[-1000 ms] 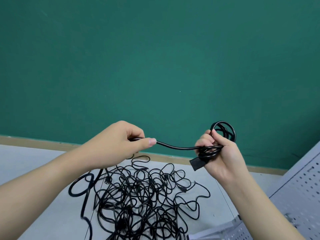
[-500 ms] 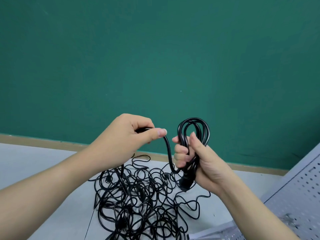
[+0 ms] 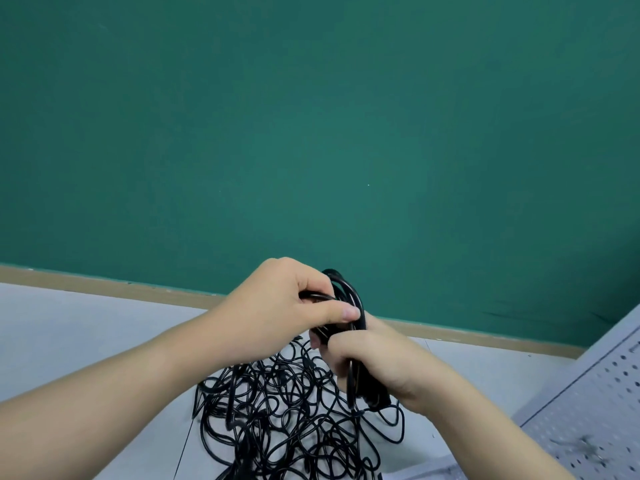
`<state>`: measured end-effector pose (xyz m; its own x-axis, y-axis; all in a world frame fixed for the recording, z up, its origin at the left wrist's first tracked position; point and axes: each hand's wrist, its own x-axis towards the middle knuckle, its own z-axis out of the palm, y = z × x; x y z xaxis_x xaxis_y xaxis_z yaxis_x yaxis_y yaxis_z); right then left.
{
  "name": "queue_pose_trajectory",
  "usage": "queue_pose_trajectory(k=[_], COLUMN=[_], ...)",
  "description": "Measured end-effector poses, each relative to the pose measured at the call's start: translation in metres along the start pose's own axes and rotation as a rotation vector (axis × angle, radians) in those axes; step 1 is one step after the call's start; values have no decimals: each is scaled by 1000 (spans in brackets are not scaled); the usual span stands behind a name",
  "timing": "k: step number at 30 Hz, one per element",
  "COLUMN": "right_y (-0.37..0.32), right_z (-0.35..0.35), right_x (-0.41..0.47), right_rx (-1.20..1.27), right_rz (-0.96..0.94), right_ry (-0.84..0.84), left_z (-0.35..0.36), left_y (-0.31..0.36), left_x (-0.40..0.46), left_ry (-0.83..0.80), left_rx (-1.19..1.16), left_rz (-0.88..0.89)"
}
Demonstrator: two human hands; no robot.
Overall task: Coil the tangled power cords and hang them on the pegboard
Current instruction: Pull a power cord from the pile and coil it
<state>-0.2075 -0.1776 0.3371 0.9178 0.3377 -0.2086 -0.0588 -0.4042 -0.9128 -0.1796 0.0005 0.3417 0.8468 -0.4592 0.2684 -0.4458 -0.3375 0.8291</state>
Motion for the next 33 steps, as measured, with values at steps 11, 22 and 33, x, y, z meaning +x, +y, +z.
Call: queue_pose_trajectory(k=[11,22,33], right_y=[-6,-6,-2], right_z=[-6,-19,2], right_x=[3,4,1], right_rx=[445,836,472], right_rz=[-108,-106,54], right_ry=[32,76,-252], left_z=[-24,-35,-29], left_y=[4,-4,-7], left_x=[1,-3,-2], left_ry=[231,78,22], left_rx=[78,98,43], left_rz=[-11,-30,0])
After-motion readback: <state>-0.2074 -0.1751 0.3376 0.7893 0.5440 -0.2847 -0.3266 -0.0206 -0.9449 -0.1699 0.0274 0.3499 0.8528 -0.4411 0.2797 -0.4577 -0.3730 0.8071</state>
